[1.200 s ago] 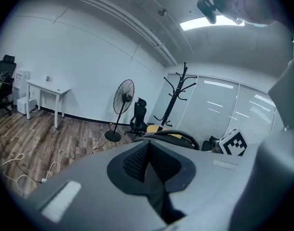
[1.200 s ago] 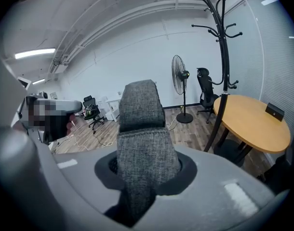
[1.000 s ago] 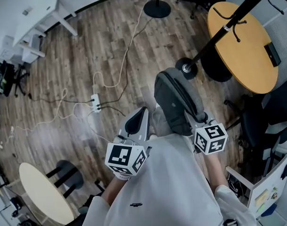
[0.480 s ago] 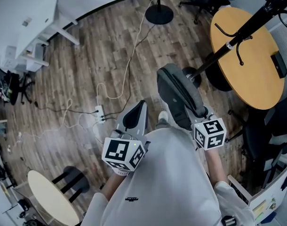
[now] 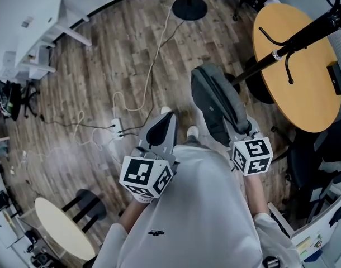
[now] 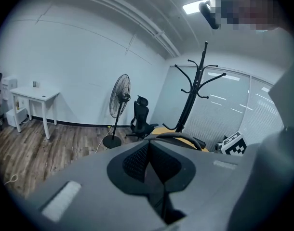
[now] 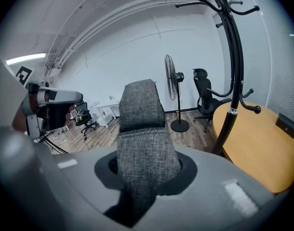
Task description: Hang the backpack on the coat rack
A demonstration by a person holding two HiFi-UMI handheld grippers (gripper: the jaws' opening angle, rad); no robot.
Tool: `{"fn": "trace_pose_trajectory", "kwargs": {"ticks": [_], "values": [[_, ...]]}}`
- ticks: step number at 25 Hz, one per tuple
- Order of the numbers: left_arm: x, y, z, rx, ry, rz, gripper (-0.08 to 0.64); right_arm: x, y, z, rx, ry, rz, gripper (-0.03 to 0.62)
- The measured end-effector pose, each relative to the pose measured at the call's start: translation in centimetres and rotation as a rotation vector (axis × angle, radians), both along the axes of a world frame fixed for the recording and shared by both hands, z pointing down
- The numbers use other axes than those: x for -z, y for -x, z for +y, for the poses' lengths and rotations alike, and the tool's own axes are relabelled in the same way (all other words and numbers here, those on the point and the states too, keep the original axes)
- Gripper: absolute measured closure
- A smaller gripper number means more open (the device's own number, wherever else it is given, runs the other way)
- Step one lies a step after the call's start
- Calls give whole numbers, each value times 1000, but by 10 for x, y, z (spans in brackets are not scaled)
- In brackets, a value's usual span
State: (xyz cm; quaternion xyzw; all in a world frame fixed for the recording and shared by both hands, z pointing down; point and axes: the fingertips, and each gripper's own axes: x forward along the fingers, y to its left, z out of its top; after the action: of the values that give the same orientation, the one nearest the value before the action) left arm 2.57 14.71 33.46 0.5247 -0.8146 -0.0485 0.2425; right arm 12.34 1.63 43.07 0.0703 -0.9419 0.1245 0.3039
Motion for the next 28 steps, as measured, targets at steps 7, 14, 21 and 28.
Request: {"fn": "trace_pose_trajectory", "kwargs": {"ticks": [7, 14, 21, 28], "values": [[-17, 18, -24, -73, 12, 48, 541, -18, 9, -3, -48, 43, 49, 489], [-8, 58, -82, -201, -10, 45, 541, -14, 39, -22, -117, 67, 56, 489], [-7, 113, -122, -296, -37, 74, 541, -2, 84, -50, -228, 41, 58, 489], [11, 172, -160, -455, -73, 82, 541, 27, 136, -81, -383, 19, 30, 489]]}}
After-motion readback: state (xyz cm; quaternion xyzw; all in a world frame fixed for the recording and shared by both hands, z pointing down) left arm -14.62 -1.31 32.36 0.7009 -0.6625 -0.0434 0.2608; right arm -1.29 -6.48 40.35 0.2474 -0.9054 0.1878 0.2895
